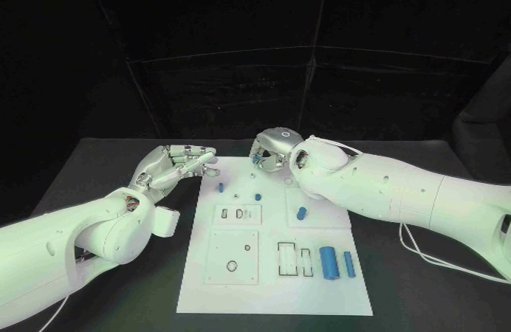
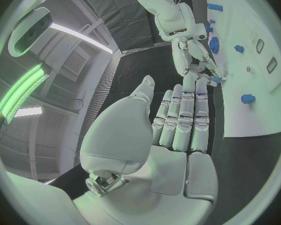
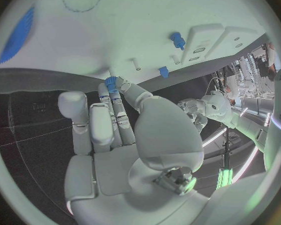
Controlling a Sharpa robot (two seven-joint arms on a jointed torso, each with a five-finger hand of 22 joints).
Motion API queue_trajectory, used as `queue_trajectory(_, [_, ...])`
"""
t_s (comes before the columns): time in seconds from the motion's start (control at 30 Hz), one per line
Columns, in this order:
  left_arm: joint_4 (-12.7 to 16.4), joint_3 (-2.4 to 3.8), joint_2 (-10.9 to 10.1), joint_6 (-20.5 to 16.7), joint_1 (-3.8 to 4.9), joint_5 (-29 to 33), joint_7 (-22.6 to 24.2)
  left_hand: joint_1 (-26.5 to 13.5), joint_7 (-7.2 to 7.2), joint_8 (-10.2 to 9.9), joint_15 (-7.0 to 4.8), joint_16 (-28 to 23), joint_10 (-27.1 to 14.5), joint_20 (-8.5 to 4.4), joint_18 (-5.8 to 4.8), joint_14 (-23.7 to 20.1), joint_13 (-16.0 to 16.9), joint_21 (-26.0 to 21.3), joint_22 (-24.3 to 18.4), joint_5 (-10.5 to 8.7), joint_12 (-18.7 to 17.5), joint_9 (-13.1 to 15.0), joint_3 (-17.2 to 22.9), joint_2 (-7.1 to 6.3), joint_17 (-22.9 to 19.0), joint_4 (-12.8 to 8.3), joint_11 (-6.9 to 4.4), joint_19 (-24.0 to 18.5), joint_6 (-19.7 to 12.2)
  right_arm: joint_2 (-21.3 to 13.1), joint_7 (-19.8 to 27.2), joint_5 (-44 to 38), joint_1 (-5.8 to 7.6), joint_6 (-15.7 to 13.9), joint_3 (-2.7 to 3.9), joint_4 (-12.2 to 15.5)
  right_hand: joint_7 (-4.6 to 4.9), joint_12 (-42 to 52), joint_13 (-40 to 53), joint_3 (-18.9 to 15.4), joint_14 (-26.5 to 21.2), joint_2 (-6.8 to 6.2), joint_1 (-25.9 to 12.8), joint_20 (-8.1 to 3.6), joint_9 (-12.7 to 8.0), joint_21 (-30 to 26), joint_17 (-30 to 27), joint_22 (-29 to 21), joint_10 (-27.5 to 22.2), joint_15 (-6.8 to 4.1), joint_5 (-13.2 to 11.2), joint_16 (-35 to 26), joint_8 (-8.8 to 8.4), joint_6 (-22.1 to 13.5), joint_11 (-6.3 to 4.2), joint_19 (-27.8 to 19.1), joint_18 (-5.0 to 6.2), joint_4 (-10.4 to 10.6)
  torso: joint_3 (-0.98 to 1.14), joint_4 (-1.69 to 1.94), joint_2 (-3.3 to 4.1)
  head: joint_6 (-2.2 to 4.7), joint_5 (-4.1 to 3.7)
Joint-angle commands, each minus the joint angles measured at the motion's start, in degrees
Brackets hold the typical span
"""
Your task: Assemble the parts on the task board
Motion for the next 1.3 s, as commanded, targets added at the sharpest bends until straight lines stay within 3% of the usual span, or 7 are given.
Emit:
queue_trajectory(0.03, [0.04, 0.05, -0.03, 0.77, 0.10, -0.28, 0.18, 0.14, 0.32, -0.29, 0.32, -0.23, 0.14, 0.33, 0.82, -0.25, -0.09, -0.24, -0.07, -0.17, -0.23, -0.06, 0.10, 0.65, 0.08, -0.36, 0.46, 0.27, 0.02, -0.16, -1.05, -1.28, -0.17, 1.92, -0.17, 0.07, 0.02, 0.15, 0.02, 0.20, 1.41, -0.72, 0.01, 0.30, 0.07, 0.33, 0.18, 0.08, -0.23, 0.33, -0.17, 0.45, 0.13, -0.19, -0.01, 0.14, -0.59, 0.32, 0.01, -0.02, 0.04, -0.02, -0.03])
queue_trajectory(1.1, [-0.38, 0.05, -0.23, 0.87, 0.11, 0.40, -0.29, 0.17, 0.31, -0.34, 0.32, -0.30, 0.19, 0.33, 0.83, -0.22, -0.08, -0.29, -0.12, -0.17, -0.29, -0.06, 0.13, 0.72, 0.13, -0.44, 0.45, 0.30, 0.06, -0.74, -0.37, -1.04, -0.17, 1.09, -0.17, 1.16, 0.16, 0.04, -0.04, -0.07, 1.25, -2.98, -1.18, 0.57, 0.00, 0.68, 0.16, 0.24, -1.32, 0.46, -0.62, 0.79, -0.01, -1.37, 0.20, 0.06, -0.58, 2.19, 0.07, 0.01, 0.24, -0.15, -0.12])
queue_trajectory(1.17, [-0.39, 0.05, -0.25, 0.88, 0.12, 0.41, -0.33, 0.17, 0.31, -0.34, 0.32, -0.30, 0.19, 0.33, 0.83, -0.22, -0.08, -0.29, -0.12, -0.17, -0.29, -0.06, 0.13, 0.72, 0.13, -0.44, 0.45, 0.30, 0.06, -0.69, -0.37, -0.95, -0.17, 0.65, -0.17, 1.04, 0.54, 0.02, -0.15, -0.17, 1.11, -3.66, -1.34, 0.78, -0.16, 0.25, -0.10, -0.56, -2.88, 0.80, -1.11, 0.69, -0.15, -3.20, 0.54, -0.35, -0.46, 2.60, 0.06, 0.01, 0.24, -0.13, -0.16])
queue_trajectory(1.23, [-0.39, 0.05, -0.27, 0.89, 0.12, 0.41, -0.38, 0.17, 0.31, -0.34, 0.32, -0.30, 0.19, 0.33, 0.83, -0.22, -0.08, -0.29, -0.12, -0.17, -0.29, -0.06, 0.13, 0.72, 0.13, -0.44, 0.45, 0.30, 0.06, -0.61, -0.35, -0.83, -0.16, 0.10, -0.17, 0.87, 1.32, 0.08, -0.25, -1.74, -0.75, -5.46, -1.47, 1.56, -0.26, -4.36, -6.00, -8.39, -9.07, 1.62, -2.61, -2.76, -0.02, -9.21, 1.73, -4.22, 0.74, 3.18, 0.04, 0.01, 0.25, -0.09, -0.16])
queue_trajectory(1.3, [-0.40, 0.05, -0.27, 0.92, 0.12, 0.41, -0.42, 0.18, 0.31, -0.36, 0.32, -0.32, 0.20, 0.33, 0.83, -0.22, -0.08, -0.30, -0.13, -0.18, -0.31, -0.06, 0.13, 0.73, 0.14, -0.47, 0.45, 0.30, 0.06, -0.54, -0.27, -0.70, -0.16, -0.43, -0.17, 0.76, 1.21, 0.05, -0.24, -4.42, -2.27, -6.84, -1.44, 1.93, -0.44, -7.75, -9.99, -13.48, -13.33, 1.86, -2.61, -5.33, -0.18, -16.10, 1.91, -6.86, 1.69, 4.27, 0.04, 0.02, 0.26, 0.01, -0.20])
